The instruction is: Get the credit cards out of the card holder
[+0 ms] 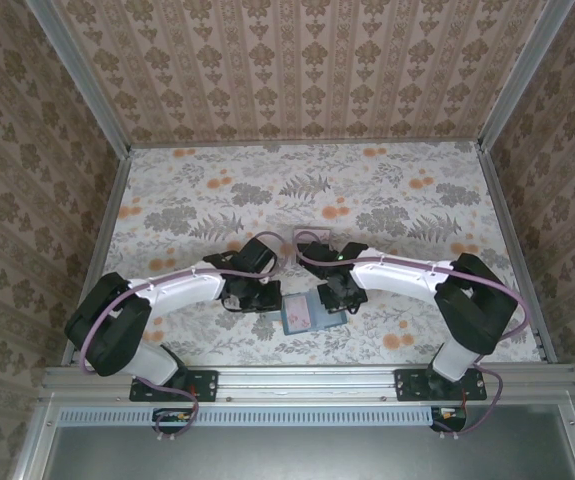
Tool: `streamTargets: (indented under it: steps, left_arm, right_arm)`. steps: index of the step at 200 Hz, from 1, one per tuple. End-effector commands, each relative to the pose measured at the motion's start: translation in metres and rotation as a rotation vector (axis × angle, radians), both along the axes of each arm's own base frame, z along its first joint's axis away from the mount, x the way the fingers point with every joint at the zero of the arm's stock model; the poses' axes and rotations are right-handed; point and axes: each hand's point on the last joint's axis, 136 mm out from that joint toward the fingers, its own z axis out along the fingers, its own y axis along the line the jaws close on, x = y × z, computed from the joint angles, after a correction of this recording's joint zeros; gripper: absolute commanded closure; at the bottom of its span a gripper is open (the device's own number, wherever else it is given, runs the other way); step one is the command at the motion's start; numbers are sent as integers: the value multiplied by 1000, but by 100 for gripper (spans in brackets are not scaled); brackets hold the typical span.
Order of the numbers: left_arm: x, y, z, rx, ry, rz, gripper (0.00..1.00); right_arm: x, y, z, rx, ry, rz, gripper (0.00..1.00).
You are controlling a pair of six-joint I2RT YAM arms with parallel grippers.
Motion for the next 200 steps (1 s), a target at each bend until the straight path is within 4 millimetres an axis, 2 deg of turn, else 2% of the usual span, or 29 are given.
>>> streamTargets:
  steps: [1,80,96,111,145,167,200]
  left_arm:
    - [4,-13,10,-35,-10,1,91]
    - [3,-81,11,-138,7,-80,91]
    - [3,-86,9,-129,13,-90,92]
    - [4,-81,7,-106,4,-82,92]
    - [0,-57,1,-50,0,-52,93]
    - [-3,-42,-4,-34,9,-25,93]
    - [-8,-28,-7,-25,15,0,93]
  right_arm:
    - [3,2,20,32,-22,-12,73]
    - [4,22,45,180,-36,-28,79]
    - [3,31,44,267,-21,-52,81]
    - [2,41,41,357,5,-84,83]
    - [5,67,33,536,61,-125,84]
    - [6,76,21,556,103,-133,86]
    - [11,88,14,586,130,-128,86]
